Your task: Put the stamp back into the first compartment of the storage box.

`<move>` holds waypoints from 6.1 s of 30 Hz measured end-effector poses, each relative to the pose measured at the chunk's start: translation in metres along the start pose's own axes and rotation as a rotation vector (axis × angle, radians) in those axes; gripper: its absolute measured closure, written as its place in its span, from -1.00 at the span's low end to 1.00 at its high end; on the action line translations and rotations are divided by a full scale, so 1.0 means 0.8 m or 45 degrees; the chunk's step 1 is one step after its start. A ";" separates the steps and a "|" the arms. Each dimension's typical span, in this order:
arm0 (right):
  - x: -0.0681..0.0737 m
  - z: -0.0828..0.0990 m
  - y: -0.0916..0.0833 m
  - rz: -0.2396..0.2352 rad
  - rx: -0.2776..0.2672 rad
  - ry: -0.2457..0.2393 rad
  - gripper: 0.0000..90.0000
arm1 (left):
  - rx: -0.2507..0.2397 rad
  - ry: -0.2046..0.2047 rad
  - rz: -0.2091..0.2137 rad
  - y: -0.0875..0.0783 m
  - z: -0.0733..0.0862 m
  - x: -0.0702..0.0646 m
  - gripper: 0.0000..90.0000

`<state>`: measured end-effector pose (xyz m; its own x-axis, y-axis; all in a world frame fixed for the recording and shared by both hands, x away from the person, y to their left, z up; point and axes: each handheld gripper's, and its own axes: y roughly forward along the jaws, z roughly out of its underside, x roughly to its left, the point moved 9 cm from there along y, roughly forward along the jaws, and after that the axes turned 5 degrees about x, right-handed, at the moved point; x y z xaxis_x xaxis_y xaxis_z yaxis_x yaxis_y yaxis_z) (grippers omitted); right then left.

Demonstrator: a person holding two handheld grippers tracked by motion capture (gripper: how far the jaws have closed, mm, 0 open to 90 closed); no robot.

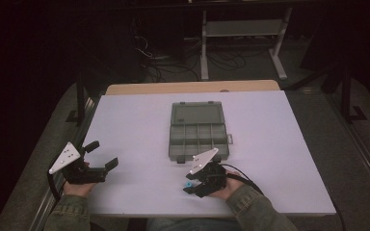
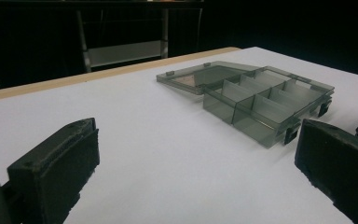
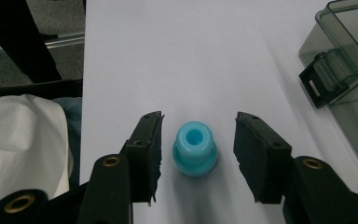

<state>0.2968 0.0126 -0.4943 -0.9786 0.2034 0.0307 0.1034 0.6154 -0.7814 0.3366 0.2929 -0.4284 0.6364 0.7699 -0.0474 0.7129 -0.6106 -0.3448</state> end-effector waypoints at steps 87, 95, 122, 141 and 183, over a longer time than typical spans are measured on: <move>-0.056 -0.066 -0.051 0.083 -0.033 0.088 0.59 | -0.012 -0.009 0.010 0.002 -0.001 -0.002 -1.00; -0.064 -0.072 -0.056 0.095 -0.028 0.090 0.59 | -0.016 -0.013 0.009 0.002 -0.002 -0.002 -1.00; -0.103 -0.088 -0.071 0.130 -0.034 0.148 0.59 | -0.009 -0.006 0.007 0.002 -0.001 -0.001 -1.00; -0.137 -0.105 -0.062 0.142 -0.029 0.130 0.59 | -0.010 -0.004 0.014 0.003 -0.001 -0.002 -1.00; -0.203 -0.125 -0.009 0.174 0.016 0.206 0.59 | -0.013 -0.015 0.022 0.003 0.001 -0.001 -1.00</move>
<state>0.4727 0.0510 -0.4311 -0.9142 0.4046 0.0228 0.2300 0.5643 -0.7929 0.3374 0.2908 -0.4297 0.6449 0.7615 -0.0644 0.7050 -0.6253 -0.3345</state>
